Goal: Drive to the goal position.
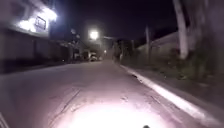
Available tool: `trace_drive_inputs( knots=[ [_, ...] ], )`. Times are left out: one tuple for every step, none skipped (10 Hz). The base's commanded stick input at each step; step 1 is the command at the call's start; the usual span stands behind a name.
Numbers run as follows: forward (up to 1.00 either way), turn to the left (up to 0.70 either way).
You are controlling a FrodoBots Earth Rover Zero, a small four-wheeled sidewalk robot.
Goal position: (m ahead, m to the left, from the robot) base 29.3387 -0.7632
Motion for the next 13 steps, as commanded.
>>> trace_drive_inputs(
  knots=[
    [0.70,0.00],
    [0.70,0.00],
    [0.70,0.00],
    [0.70,0.00],
    [0.70,0.00],
    [0.70,0.00],
    [0.70,0.00],
    [0.70,0.00],
    [0.70,0.00],
    [0.70,0.00],
    [0.70,0.00],
    [0.70,0.00],
    [0.70,0.00]
  ],
)
